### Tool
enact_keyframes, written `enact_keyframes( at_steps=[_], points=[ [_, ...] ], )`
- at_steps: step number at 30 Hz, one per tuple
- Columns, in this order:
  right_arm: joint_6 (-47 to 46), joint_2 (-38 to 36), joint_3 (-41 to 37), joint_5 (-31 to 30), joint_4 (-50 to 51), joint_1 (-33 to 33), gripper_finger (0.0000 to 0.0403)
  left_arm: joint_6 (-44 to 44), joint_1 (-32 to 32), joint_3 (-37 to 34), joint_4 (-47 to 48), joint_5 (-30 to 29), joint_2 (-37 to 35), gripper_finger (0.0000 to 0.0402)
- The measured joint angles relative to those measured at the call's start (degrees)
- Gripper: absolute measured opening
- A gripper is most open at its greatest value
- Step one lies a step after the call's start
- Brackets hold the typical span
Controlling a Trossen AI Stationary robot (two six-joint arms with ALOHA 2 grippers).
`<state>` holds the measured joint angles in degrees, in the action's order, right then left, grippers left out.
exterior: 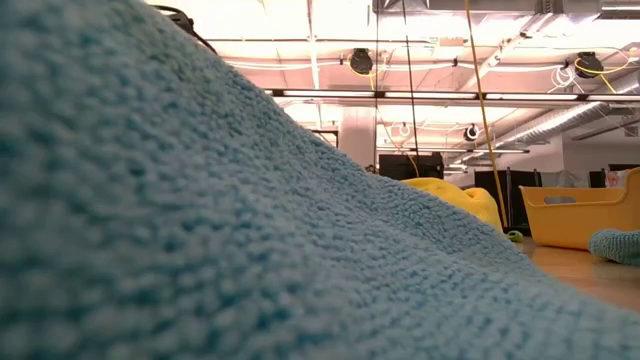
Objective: Sort microfiber towel by color & place in baskets
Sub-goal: Put upper left yellow towel into the green bin, then roll middle right yellow towel
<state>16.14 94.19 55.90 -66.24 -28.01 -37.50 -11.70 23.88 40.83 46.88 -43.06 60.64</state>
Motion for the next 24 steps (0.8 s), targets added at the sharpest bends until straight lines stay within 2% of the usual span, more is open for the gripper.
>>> enact_keyframes(
  at_steps=[5, 9, 13, 20, 24],
  points=[
    [-1.4, 0.0, 0.0, 0.0, 0.1, 0.0, 0.0231, -0.5, -1.5, 0.0, -0.1, 1.2, 0.0, 0.0247],
    [-9.0, 0.0, 0.0, 0.0, 1.3, 0.1, 0.0231, -1.1, -4.9, 0.0, -1.6, 3.2, -0.1, 0.0247],
    [-18.5, 0.0, 0.0, 0.7, 7.8, 0.2, 0.0231, -1.3, -10.5, 0.0, -5.9, 3.5, -1.2, 0.0247],
    [-40.2, 0.0, 0.0, 13.3, 23.6, 1.8, 0.0235, 0.1, -22.4, 0.0, -14.9, 4.0, -3.3, 0.0247],
    [-47.8, 0.0, 0.0, 18.4, 30.7, 3.9, 0.0260, 0.1, -27.5, 0.0, -17.9, 4.0, -3.3, 0.0247]
  ],
)
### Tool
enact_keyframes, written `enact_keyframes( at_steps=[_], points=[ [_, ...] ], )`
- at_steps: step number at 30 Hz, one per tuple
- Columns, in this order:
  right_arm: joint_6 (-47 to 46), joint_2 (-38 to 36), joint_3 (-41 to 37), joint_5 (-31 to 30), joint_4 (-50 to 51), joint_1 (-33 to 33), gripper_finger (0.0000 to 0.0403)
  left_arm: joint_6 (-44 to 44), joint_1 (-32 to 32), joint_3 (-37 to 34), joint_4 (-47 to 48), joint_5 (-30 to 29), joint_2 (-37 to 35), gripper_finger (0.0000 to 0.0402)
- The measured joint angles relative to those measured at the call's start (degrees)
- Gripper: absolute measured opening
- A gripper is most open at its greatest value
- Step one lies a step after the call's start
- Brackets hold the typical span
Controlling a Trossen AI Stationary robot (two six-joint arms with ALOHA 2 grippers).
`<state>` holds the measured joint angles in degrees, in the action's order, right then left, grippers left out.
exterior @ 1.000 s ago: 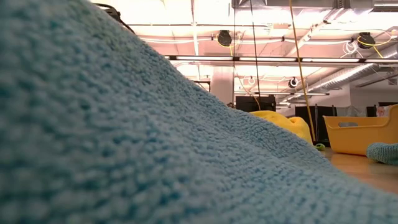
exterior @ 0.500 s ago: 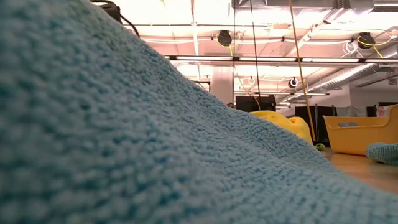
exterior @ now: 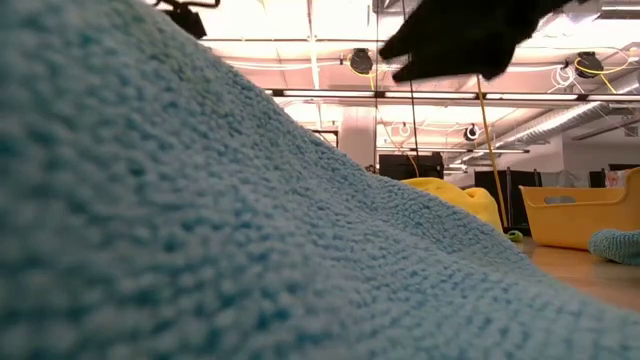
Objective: Sort microfiber towel by color & place in baskets
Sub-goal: Roll middle right yellow towel
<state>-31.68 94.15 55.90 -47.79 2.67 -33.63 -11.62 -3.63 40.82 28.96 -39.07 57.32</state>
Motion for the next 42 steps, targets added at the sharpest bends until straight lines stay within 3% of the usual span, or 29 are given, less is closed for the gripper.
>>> enact_keyframes(
  at_steps=[7, 17, 24, 31, 39, 42],
  points=[
    [-7.4, 0.0, 0.0, 8.7, 15.6, 3.8, 0.0308, 0.0, -6.4, 0.0, -3.7, 0.0, 0.2, 0.0247],
    [-15.7, 0.0, 0.0, 13.3, 36.8, 10.4, 0.0313, 1.4, -8.9, 0.0, -5.1, 0.0, 0.5, 0.0247],
    [-12.8, 0.0, 0.0, 15.4, 39.4, 14.4, 0.0313, 1.4, -8.9, 0.0, -5.1, -0.1, 2.1, 0.0247],
    [-11.0, -2.3, 0.0, 28.2, 37.0, 17.8, 0.0313, 1.5, -8.9, 0.0, -6.2, -0.1, 3.9, 0.0247],
    [-5.6, -7.6, 0.0, 27.4, 37.1, 21.3, 0.0313, 1.5, -8.9, 0.0, -6.9, 1.3, 4.2, 0.0247],
    [-3.2, -7.8, -0.1, 32.0, 36.9, 25.3, 0.0313, 1.6, -8.9, 0.0, -8.3, 2.1, 4.2, 0.0247]
  ],
)
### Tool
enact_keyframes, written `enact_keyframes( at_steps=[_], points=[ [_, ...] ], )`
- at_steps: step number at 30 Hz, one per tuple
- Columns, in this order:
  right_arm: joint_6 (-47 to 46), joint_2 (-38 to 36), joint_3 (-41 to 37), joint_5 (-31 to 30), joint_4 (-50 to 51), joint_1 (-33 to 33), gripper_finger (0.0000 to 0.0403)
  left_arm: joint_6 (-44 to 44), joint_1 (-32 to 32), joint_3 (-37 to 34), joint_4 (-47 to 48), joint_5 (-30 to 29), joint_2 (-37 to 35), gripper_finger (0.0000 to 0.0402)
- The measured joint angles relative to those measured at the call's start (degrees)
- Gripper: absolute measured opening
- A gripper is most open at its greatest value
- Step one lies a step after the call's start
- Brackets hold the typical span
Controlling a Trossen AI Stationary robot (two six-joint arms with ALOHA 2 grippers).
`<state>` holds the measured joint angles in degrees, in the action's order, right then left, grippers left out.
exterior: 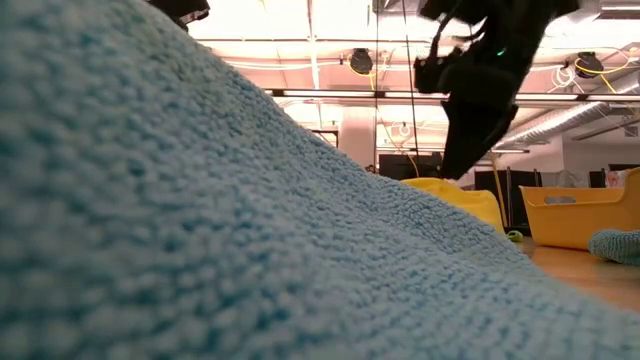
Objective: Sort microfiber towel by color & place in baskets
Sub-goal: Roll middle right yellow towel
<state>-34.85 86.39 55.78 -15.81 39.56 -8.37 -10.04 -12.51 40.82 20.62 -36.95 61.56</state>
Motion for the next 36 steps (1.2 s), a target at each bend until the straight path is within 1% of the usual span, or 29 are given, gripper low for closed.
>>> enact_keyframes(
  at_steps=[5, 7, 12, 15, 18, 21, 25, 29, 30, 31, 36],
  points=[
    [3.2, 0.0, -4.3, 12.1, -9.9, 5.2, 0.0313, 0.0, 0.0, 0.0, -0.8, 1.4, 0.0, 0.0247],
    [3.2, 0.0, -6.6, 13.2, -12.7, 6.4, 0.0313, 0.0, 0.0, 0.0, -0.8, 1.8, 0.0, 0.0247],
    [3.9, 0.1, -13.1, 13.0, -19.6, 9.0, 0.0313, 0.3, 0.0, 0.0, -0.8, 2.4, 0.0, 0.0247],
    [2.9, 0.1, -17.1, 16.0, -24.6, 10.1, 0.0304, 0.3, 0.0, 0.0, -0.8, 2.4, 0.0, 0.0247],
    [2.7, 0.4, -19.7, 16.8, -28.0, 10.3, 0.0273, 0.3, 0.0, 0.0, -0.8, 2.4, 0.0, 0.0247],
    [2.7, 0.2, -21.1, 16.3, -29.6, 10.1, 0.0222, 0.2, 0.0, 0.0, -0.8, 2.5, 0.0, 0.0247],
    [3.1, 0.4, -21.3, 16.4, -30.8, 9.6, 0.0129, 0.2, 0.0, 0.0, -1.5, 2.5, 0.0, 0.0247],
    [6.6, 0.6, -21.4, 18.3, -34.3, 9.4, 0.0030, 0.2, 0.0, 0.0, -2.5, 2.9, 0.0, 0.0247],
    [7.7, 0.6, -21.4, 18.3, -35.1, 9.3, 0.0019, 0.2, 0.0, 0.0, -2.4, 3.0, 0.0, 0.0247],
    [8.3, 0.6, -21.3, 18.4, -35.7, 9.3, 0.0015, 0.2, 0.0, 0.0, -2.5, 3.2, 0.0, 0.0247],
    [10.5, 0.6, -19.7, 17.9, -40.3, 8.2, 0.0030, 0.0, 0.0, 0.0, -2.6, 4.4, 0.0, 0.0247]
  ],
)
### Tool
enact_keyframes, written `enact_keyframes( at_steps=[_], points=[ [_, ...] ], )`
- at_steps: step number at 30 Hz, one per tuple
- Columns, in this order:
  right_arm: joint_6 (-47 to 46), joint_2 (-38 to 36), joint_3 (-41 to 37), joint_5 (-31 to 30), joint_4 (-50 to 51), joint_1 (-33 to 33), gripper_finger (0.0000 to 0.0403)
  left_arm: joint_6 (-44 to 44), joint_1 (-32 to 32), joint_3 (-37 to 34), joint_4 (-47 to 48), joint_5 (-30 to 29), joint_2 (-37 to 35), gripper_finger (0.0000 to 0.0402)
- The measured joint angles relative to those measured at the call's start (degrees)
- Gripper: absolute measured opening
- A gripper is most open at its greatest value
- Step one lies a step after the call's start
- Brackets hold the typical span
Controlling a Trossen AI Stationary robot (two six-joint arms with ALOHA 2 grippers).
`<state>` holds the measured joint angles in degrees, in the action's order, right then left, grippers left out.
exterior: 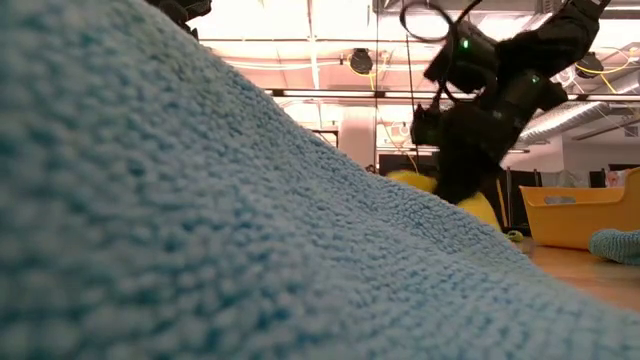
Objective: Sort microfiber towel by color & place in baskets
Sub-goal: Roll middle right yellow towel
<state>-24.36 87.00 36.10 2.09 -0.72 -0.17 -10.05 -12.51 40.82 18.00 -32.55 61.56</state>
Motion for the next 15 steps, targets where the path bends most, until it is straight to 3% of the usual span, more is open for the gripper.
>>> enact_keyframes(
  at_steps=[15],
  points=[
    [9.7, 0.0, 5.8, -2.6, -24.4, -13.4, 0.0012, 2.6, 0.0, 0.0, -9.1, 8.8, 2.0, 0.0247]
  ],
)
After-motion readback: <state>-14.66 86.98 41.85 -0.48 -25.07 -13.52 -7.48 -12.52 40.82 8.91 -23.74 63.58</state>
